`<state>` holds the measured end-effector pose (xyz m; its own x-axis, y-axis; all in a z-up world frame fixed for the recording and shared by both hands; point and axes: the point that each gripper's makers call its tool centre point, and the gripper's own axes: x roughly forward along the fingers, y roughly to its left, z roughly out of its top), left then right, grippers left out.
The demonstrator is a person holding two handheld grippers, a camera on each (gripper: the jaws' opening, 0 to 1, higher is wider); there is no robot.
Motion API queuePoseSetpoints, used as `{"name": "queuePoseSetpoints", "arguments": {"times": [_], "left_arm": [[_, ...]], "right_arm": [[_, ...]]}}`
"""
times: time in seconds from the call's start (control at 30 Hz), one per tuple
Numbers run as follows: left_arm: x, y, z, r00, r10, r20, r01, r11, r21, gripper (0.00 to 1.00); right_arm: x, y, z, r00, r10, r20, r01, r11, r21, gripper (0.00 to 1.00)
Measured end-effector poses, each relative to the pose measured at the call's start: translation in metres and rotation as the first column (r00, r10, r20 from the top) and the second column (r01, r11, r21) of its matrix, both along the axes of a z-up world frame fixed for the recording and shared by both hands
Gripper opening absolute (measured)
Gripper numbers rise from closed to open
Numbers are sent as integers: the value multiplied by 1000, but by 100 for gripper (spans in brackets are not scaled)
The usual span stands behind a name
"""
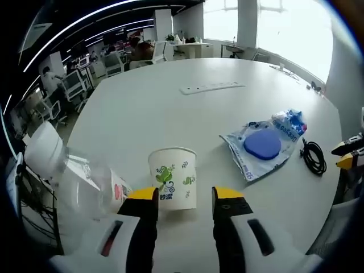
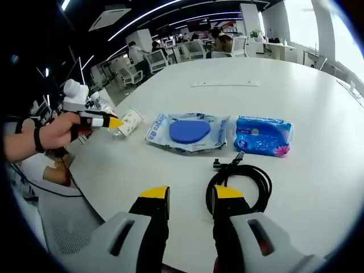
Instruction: Arrange the tabletop items into an orderly group along one side of the table until the central work area is clear of visible clutter.
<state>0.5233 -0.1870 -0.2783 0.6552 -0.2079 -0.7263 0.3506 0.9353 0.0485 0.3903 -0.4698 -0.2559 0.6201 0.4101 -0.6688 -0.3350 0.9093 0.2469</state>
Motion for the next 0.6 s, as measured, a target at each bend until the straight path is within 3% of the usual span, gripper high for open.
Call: {"name": "queuePoseSetpoints", "arguments": {"times": [0.1, 0.33, 0.6], "left_arm": [[3, 4, -6, 1000, -4, -10, 5, 998, 64, 36], [10, 4, -19, 998, 17, -55, -14, 998, 66, 37], [13, 3, -28, 996, 24, -82, -18, 997, 72, 37]], "right_arm": [[-1, 0, -2, 1000, -8, -7, 8, 1000, 10, 28], [-7, 4, -8, 1000, -11, -23, 11, 1000, 21, 28], [-11, -9, -10, 999, -39, -33, 39, 999, 19, 28]]}}
